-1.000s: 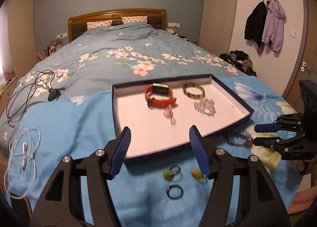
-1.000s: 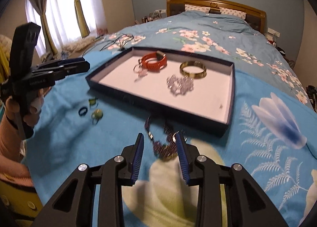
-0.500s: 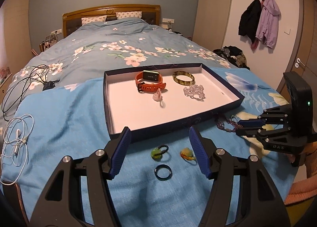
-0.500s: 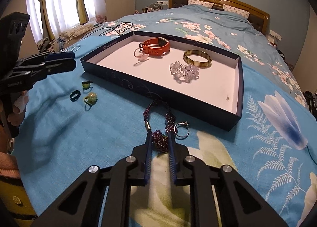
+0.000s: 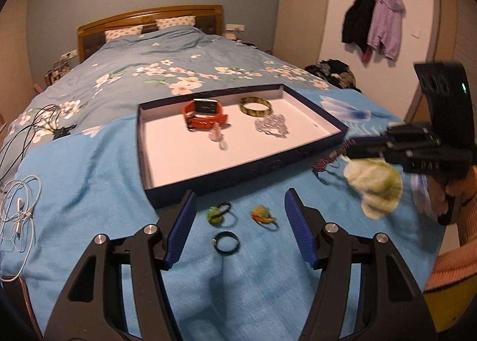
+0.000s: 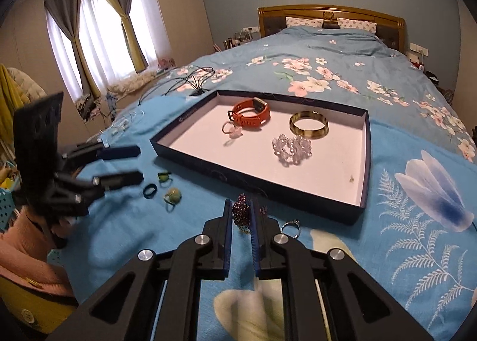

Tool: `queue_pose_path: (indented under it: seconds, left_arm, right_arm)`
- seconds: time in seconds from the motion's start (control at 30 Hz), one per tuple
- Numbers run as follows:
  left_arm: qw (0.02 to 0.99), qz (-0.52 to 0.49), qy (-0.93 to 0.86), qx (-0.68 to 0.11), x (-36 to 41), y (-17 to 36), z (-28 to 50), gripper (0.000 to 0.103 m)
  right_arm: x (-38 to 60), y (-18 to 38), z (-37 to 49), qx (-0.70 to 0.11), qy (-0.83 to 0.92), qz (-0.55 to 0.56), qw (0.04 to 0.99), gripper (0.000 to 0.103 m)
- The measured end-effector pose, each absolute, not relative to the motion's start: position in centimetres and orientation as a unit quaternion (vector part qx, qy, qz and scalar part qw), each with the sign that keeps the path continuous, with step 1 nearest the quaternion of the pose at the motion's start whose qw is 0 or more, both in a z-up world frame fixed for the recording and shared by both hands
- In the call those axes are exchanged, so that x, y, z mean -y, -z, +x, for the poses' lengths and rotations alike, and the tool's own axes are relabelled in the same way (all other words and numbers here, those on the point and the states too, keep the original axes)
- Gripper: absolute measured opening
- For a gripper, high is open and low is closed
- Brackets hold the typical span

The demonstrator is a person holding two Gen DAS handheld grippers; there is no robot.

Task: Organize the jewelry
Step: 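Grasp the purple beaded necklace beside the tray with the right tool and lift it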

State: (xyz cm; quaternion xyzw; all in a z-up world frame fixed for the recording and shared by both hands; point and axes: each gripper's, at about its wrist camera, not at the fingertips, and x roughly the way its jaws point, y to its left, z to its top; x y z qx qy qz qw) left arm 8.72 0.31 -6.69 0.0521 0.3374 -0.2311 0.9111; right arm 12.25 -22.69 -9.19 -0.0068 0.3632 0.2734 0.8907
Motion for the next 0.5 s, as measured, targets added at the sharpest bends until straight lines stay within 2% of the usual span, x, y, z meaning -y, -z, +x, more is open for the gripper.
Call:
queue_pose_path:
  seconds: [0.27,0.5]
  left_arm:
    - [0.898,0.064,0.257,-0.352,1.5,7.9,8.5,0.054]
    - [0.897,0.057,0.256,-0.357,1.2,8.1,8.6,0.053]
  right_arm:
    - [23.1,8.9,12.2,-0.359,-0.278,0.014,0.891,0.01]
    - [23.3,8.9,12.2,-0.357,-0.281,0.021,0.89,0.01]
